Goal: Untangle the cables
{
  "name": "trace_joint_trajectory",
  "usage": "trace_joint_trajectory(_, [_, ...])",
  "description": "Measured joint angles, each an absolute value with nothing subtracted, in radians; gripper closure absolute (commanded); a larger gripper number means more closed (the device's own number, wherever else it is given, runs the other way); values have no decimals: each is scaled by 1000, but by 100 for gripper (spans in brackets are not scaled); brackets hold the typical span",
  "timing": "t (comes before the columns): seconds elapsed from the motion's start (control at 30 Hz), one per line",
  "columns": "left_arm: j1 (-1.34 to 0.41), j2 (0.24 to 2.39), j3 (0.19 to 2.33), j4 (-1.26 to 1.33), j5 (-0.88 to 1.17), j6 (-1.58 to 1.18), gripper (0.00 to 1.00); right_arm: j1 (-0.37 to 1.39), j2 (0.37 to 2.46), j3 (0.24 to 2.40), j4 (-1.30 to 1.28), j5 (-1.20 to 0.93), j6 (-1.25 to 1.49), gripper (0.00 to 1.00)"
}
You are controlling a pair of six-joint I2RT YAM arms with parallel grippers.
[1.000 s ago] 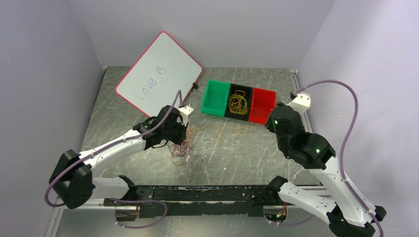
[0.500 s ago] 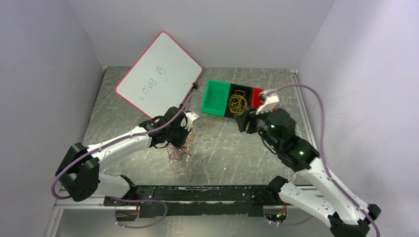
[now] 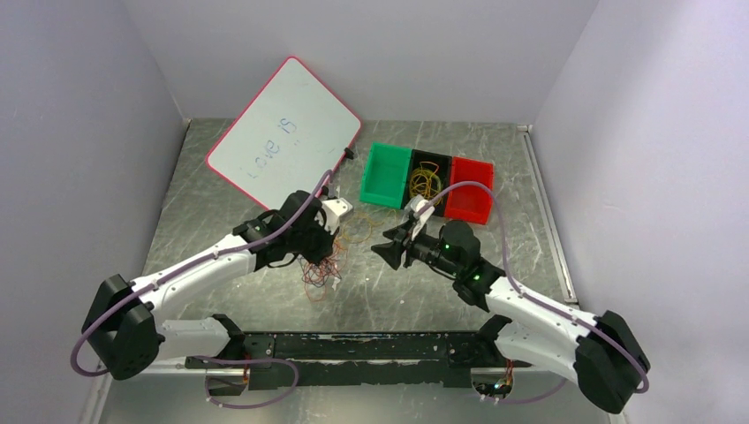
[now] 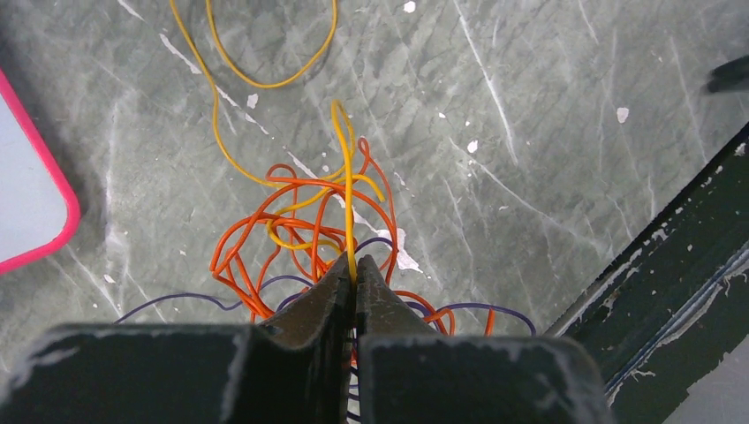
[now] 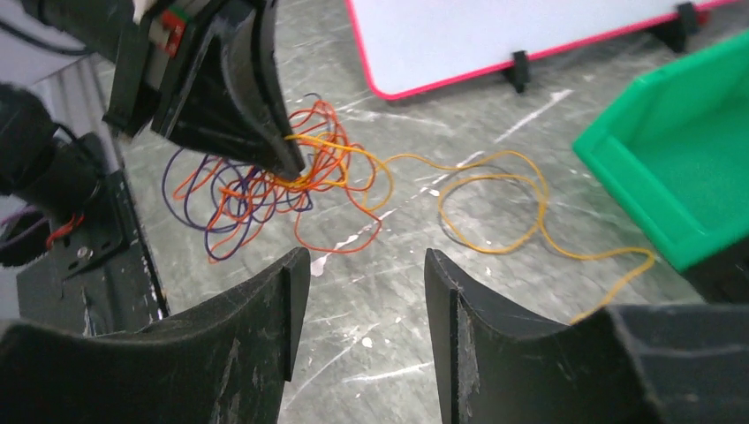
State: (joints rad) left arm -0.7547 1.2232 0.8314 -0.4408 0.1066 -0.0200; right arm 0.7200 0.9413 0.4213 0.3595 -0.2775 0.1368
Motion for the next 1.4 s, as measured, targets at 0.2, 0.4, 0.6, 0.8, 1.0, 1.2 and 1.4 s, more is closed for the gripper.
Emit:
trace_joint_trajectory(0.2, [-755,1204,825,-439,144,-1,93,720,1096,381,606,-418,68,46])
trace_joint_trajectory(0.4, [-755,1180,813,-439,193,20,93,724,1251,405,736,-503,-4,46])
trace_joint_trajectory(0.6, [-755,1174,810,-438,243,38,93,733,1366,455,810,-542,-68,47])
trace_joint_trajectory(0.8, [-755,1174,810,-438,267,45,93,743,1447,505,848,-568,-97,53])
trace_joint_trajectory(1.0, [-755,1174,809,-439,274,46,93,750,1501,532,853,-593,-112,57])
trace_joint_trajectory(1.2, [-755,1166,806,-438,274,46,93,752,1531,537,856,-606,-114,57])
trace_joint_trajectory(1.4, [-755,1164,804,-438,274,46,93,759,1534,537,865,-614,-114,61])
